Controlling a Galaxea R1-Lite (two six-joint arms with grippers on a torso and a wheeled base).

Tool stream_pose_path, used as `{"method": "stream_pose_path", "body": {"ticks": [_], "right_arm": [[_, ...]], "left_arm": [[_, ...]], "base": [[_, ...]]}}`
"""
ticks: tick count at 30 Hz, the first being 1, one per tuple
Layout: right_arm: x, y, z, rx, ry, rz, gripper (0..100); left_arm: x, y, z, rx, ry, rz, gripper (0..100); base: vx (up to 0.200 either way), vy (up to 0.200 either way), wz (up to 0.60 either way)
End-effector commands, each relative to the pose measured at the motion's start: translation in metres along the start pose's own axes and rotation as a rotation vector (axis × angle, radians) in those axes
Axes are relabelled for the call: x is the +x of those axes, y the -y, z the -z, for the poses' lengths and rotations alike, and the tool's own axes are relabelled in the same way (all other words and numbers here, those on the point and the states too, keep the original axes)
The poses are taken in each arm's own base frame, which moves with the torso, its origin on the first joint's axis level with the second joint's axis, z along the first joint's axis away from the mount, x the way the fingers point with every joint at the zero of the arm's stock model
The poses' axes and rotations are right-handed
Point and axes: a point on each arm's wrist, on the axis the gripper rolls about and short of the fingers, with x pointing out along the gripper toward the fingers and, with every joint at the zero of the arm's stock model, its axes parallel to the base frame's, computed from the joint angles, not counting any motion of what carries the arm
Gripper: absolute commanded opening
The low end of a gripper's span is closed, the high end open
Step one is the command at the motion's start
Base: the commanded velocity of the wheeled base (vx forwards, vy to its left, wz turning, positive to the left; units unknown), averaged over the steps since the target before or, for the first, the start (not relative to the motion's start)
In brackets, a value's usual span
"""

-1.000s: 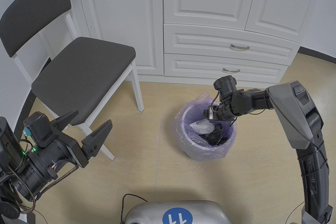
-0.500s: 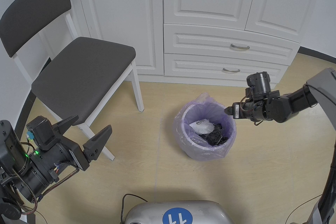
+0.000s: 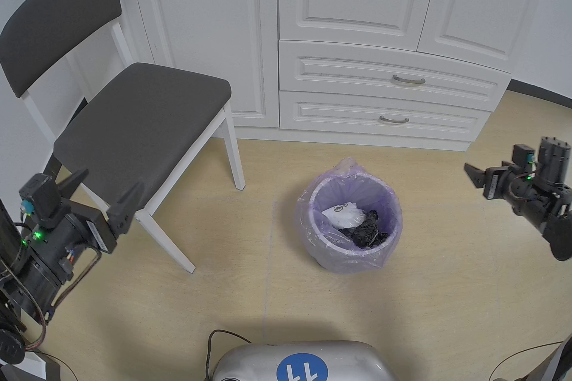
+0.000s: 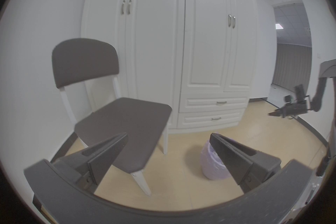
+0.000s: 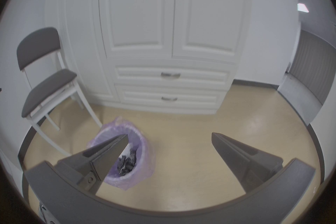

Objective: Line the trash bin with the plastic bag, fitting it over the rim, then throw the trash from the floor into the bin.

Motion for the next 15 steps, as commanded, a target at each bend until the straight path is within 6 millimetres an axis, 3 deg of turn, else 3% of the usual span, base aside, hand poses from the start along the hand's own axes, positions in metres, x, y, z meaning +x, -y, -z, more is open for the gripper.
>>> {"method": "stream_pose_path", "body": {"ticks": [1, 7, 15], "right_arm": [[-0.112, 0.035, -0.055, -0.005, 0.364, 0.109, 100], [-0.187, 0.031, -0.083, 0.079, 0.344, 0.086, 100], [-0.249, 0.028, -0.069, 0.246, 0.397, 0.081, 100]], "left_arm": [[-0.026, -0.024, -0.051, 0.011, 0.219, -0.150, 100], [-0.041, -0.032, -0.069, 0.010, 0.252, -0.203, 100], [-0.069, -0.042, -0.074, 0.011, 0.289, -0.275, 100]], "base": [[0.000, 0.000, 0.00], [0.000, 0.000, 0.00], [0.000, 0.000, 0.00]]}}
